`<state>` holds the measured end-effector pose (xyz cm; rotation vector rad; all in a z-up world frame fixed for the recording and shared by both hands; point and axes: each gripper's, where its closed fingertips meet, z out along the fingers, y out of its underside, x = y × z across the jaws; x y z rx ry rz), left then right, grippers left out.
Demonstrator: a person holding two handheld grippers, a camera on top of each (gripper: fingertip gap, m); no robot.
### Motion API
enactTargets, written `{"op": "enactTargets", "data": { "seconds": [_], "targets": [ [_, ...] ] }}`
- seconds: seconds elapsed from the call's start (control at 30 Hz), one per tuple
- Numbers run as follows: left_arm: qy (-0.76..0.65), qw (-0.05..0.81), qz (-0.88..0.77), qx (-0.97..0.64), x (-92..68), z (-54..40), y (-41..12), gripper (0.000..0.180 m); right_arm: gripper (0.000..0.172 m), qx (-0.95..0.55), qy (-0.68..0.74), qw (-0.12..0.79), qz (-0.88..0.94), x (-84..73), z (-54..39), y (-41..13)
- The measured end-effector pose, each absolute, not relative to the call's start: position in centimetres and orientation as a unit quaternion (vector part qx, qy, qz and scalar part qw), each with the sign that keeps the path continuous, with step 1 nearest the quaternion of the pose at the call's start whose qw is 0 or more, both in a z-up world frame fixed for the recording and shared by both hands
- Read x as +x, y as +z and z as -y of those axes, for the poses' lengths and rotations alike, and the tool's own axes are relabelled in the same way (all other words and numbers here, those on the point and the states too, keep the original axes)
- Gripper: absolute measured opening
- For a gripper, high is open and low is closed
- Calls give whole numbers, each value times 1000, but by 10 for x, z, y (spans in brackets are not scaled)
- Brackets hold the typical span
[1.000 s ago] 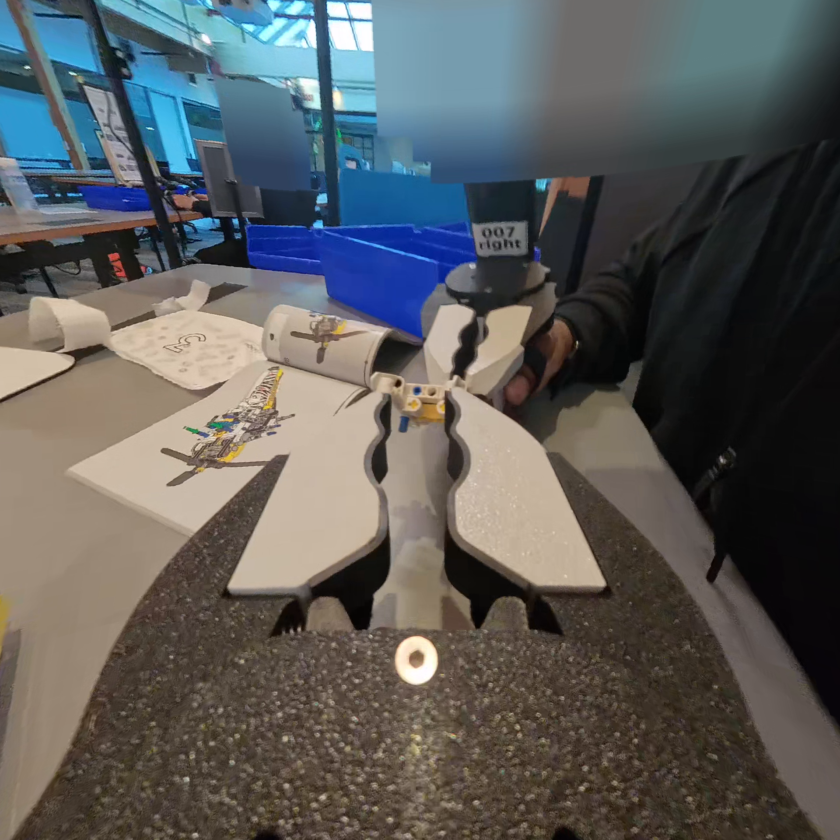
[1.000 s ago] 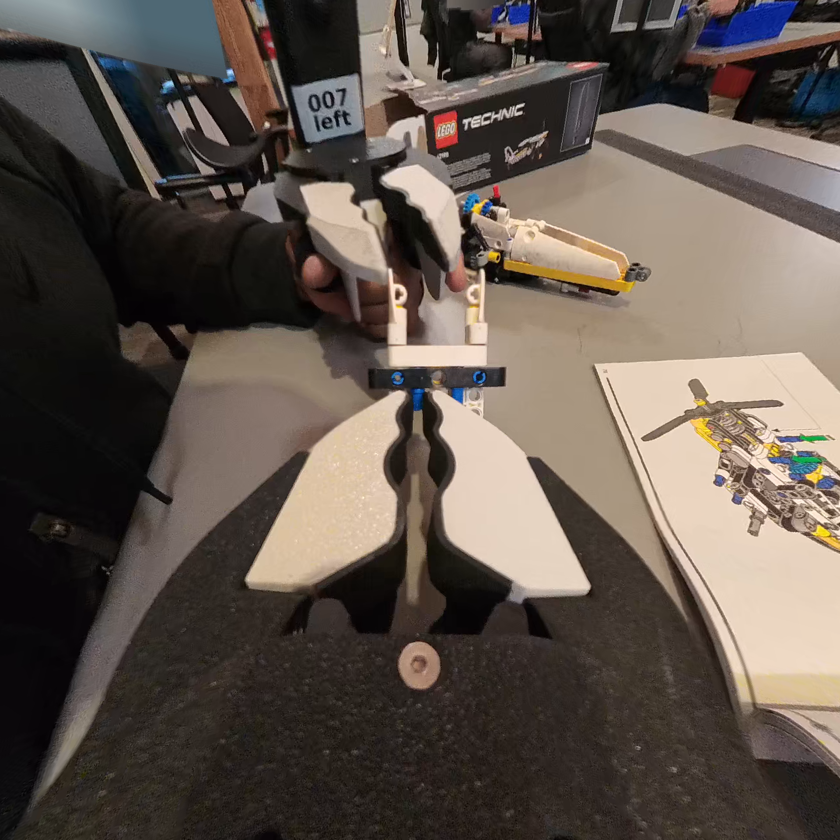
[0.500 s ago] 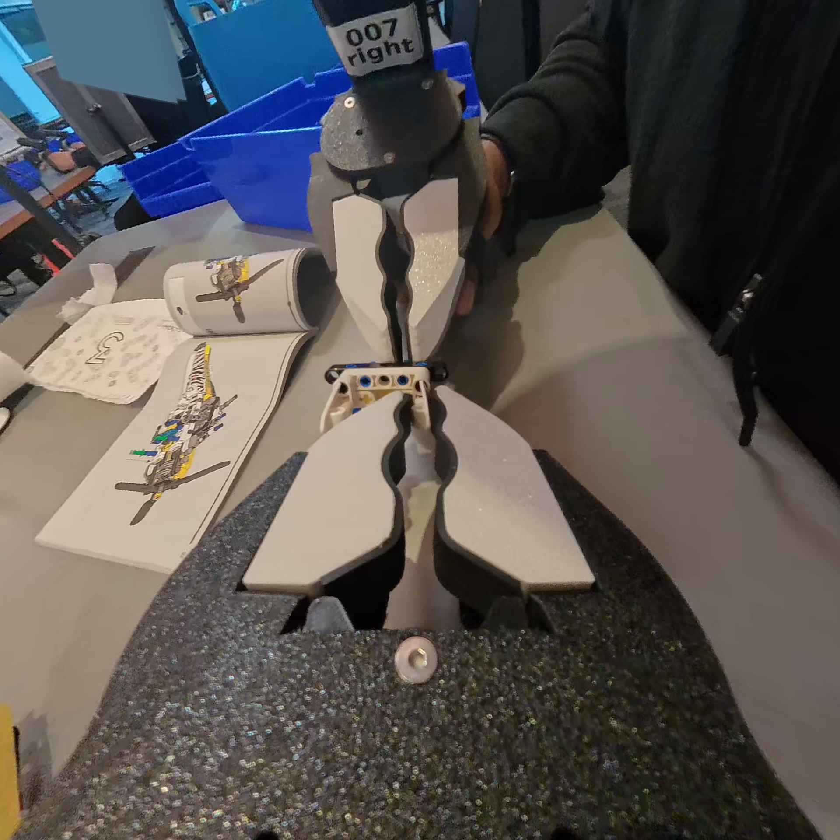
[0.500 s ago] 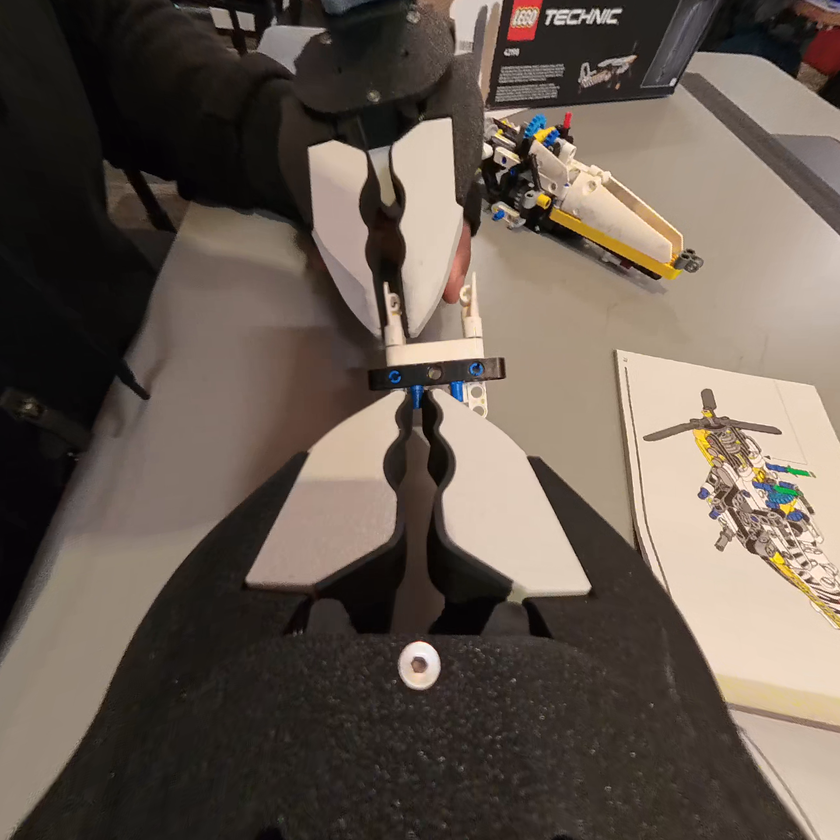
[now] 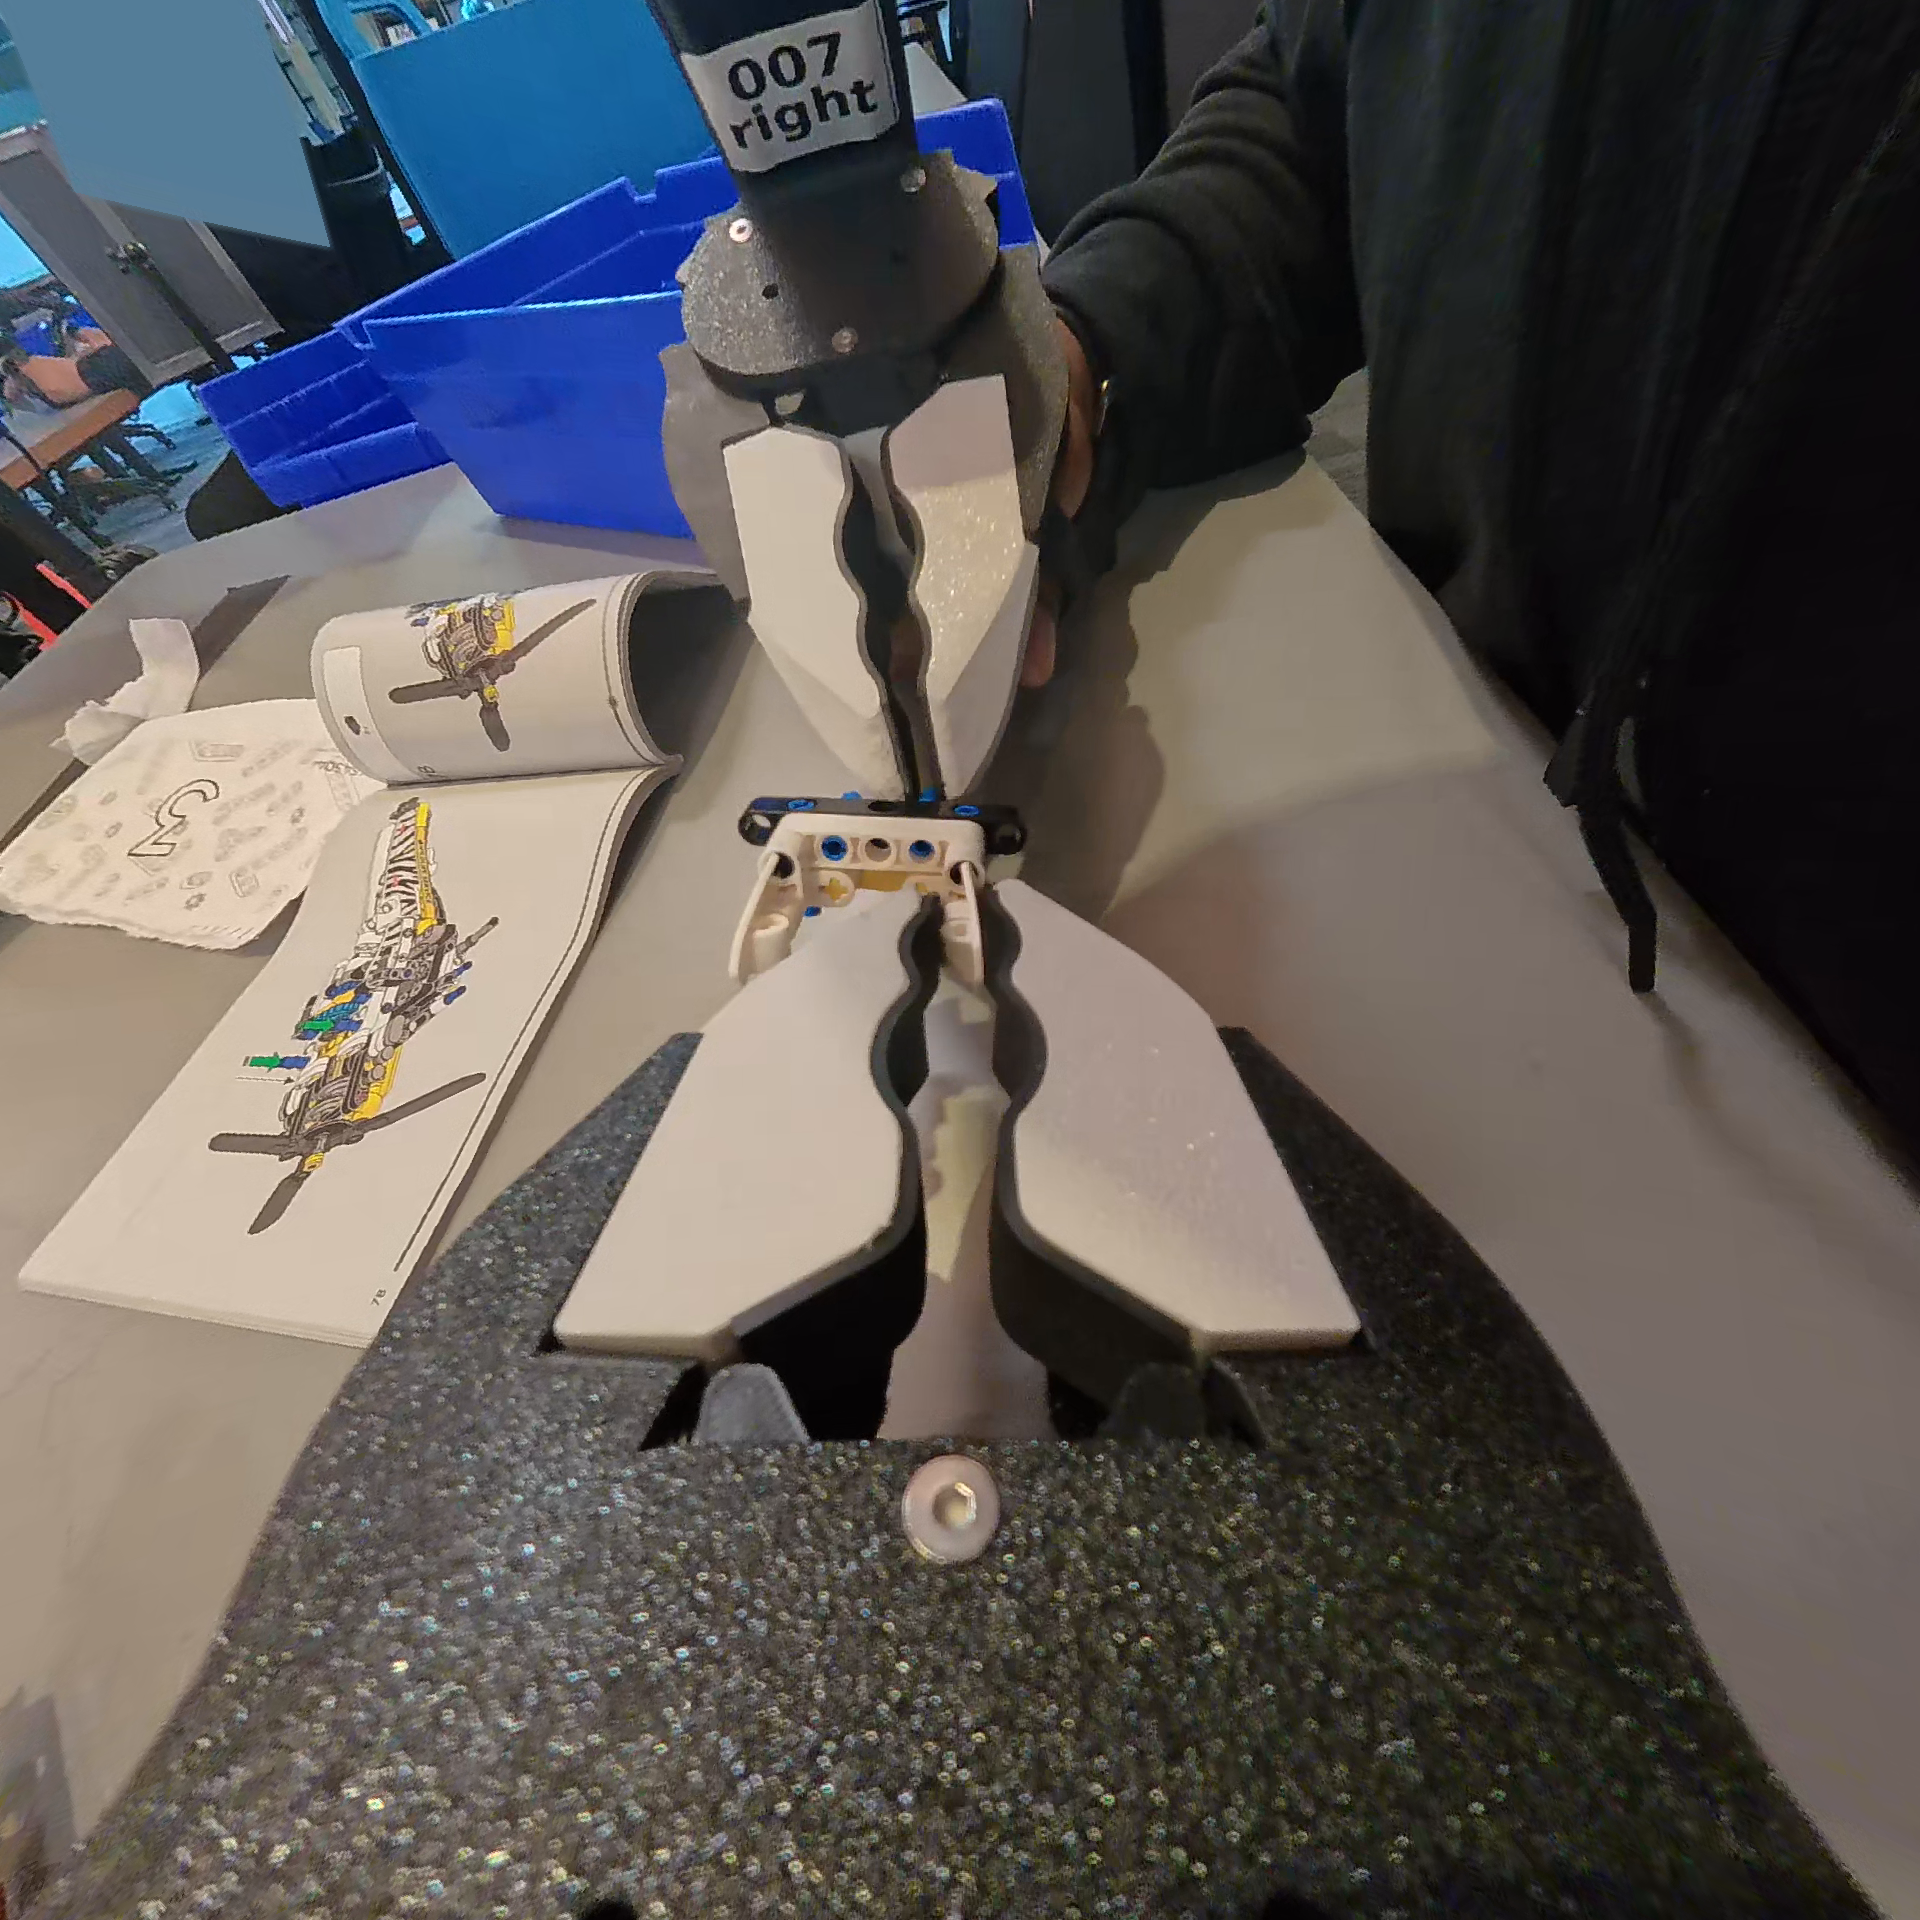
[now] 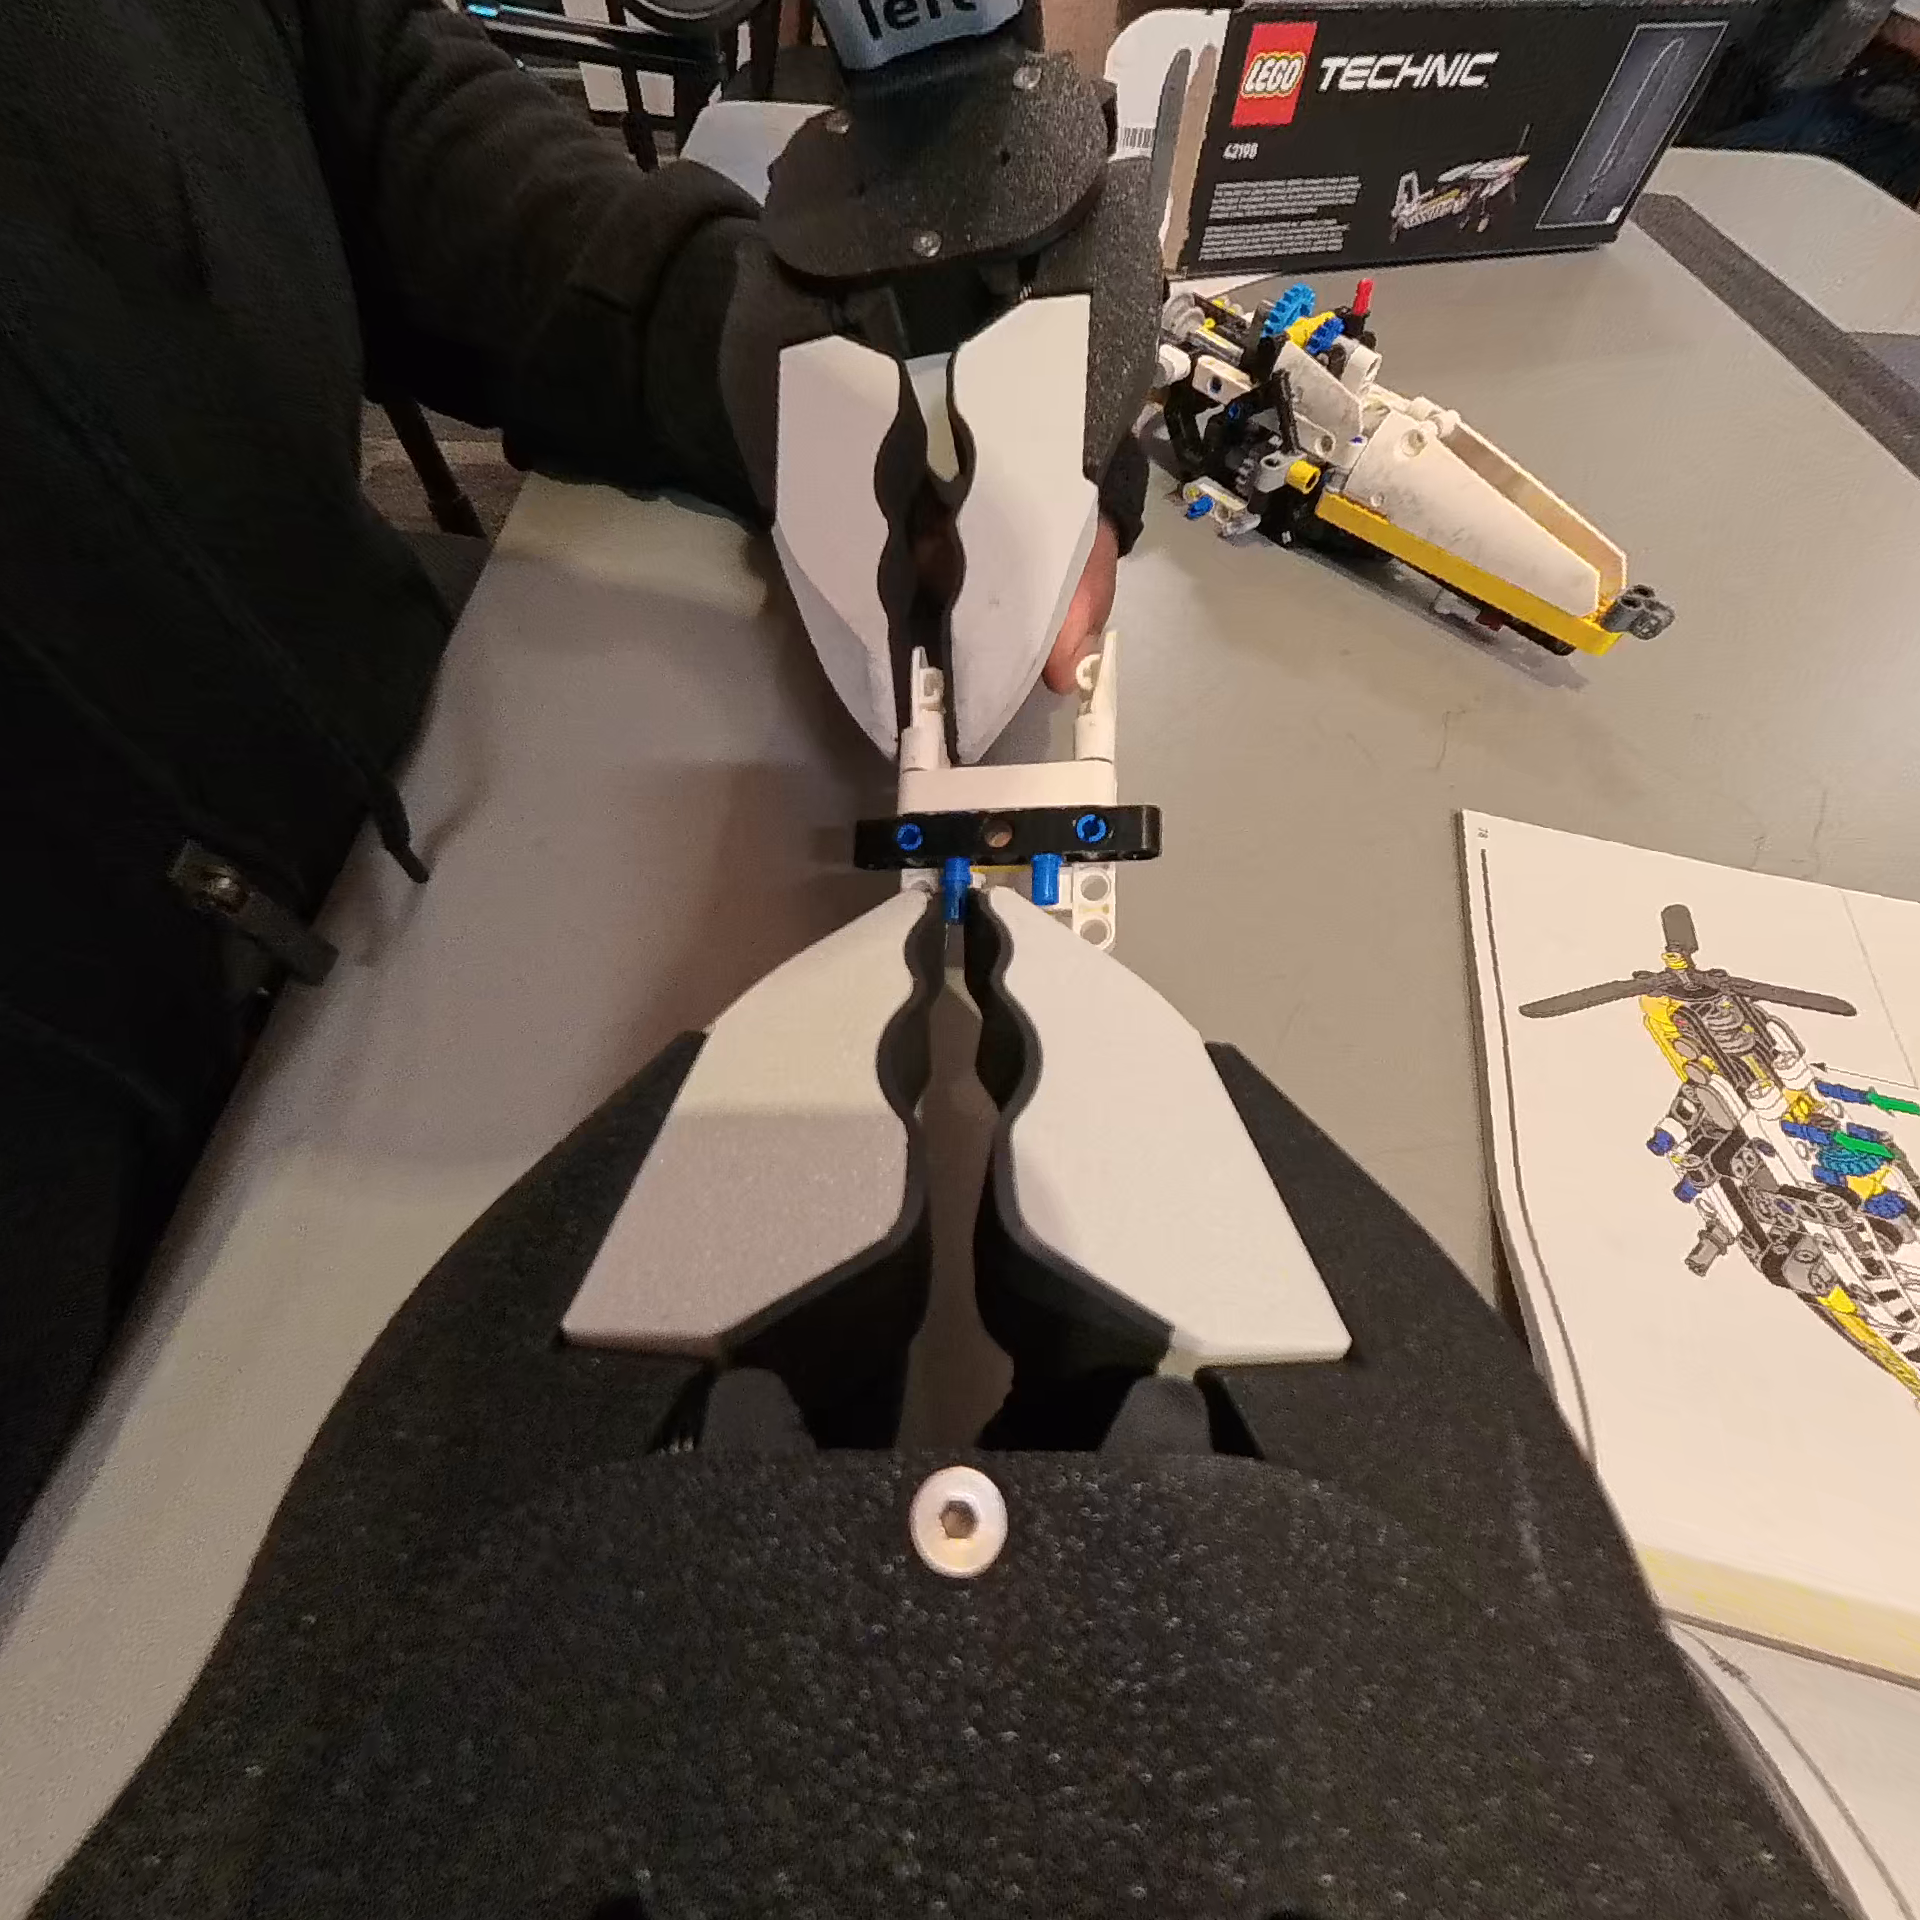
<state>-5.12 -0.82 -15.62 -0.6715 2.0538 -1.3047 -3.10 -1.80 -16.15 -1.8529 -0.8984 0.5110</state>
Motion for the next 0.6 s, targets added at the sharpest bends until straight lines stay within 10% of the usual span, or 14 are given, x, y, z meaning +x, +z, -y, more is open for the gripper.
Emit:
{"op": "enactTargets", "data": {
  "seconds": [0.6],
  "targets": [
    [-527,312,-737,-285,-56,-9,-143,9,4,-788,189,497,312,13,24,-164]
  ]
}}
